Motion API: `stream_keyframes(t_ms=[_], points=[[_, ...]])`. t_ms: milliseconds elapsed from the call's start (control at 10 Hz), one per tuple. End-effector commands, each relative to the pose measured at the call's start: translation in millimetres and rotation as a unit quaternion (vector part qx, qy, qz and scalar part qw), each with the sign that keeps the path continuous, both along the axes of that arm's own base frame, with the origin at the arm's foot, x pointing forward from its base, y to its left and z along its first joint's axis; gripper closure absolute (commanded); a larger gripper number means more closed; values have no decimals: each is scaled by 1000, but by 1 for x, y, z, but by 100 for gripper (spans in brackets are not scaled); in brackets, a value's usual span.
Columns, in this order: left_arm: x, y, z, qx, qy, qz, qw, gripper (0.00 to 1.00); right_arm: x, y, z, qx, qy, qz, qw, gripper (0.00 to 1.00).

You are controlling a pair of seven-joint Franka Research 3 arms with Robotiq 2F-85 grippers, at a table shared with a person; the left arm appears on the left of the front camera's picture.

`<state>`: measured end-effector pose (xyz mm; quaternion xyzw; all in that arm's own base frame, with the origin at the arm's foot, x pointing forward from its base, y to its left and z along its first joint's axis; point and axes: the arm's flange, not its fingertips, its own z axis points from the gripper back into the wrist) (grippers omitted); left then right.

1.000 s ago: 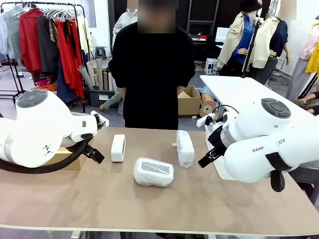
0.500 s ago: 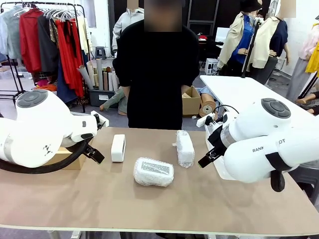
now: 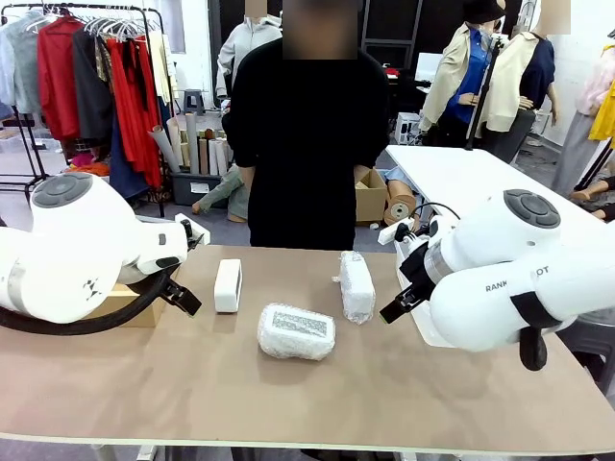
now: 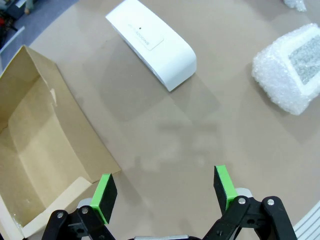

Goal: Separate and place wrapped and unwrapped clocks.
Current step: Pick up the Digital clock indicated by the person.

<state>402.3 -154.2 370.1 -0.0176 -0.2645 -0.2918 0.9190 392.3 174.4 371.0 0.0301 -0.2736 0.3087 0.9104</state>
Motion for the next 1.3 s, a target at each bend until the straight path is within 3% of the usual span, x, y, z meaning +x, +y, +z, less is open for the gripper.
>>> stream_keyframes(t_ms=[0,500,700,900,1200], points=[[-1,3,14,-20,30,-18,999,0,-2,-6,8,41,20,12,999,0],[-1,4,52,-58,118,-91,987,0,18,1,43,90,34,68,993,0],[8,22,69,-80,57,-172,980,0,29,-8,54,117,32,105,987,0],[16,35,82,-116,11,-272,955,0,39,-24,62,168,12,182,969,0],[29,45,89,-108,-65,-344,930,0,57,-57,67,211,-2,250,945,0]])
